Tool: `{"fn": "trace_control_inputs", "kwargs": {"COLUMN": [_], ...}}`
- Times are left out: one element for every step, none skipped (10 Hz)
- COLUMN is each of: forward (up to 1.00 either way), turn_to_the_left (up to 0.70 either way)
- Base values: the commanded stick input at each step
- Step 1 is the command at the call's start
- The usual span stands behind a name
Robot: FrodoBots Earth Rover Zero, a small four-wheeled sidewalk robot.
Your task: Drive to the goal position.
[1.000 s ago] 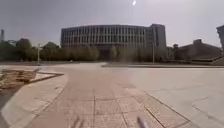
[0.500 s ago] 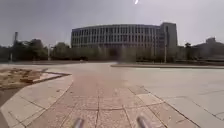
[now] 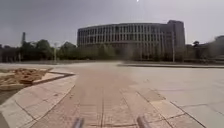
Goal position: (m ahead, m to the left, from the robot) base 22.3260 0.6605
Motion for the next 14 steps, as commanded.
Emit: {"fn": "trace_control_inputs", "kwargs": {"forward": [0.7, 0.7, 0.7, 0.7, 0.7, 0.7, 0.7, 0.7, 0.7, 0.7, 0.7, 0.7, 0.7, 0.7], "turn_to_the_left": [0.0, 0.0, 0.0, 0.0, 0.0, 0.0, 0.0, 0.0, 0.0, 0.0, 0.0, 0.0, 0.0, 0.0]}}
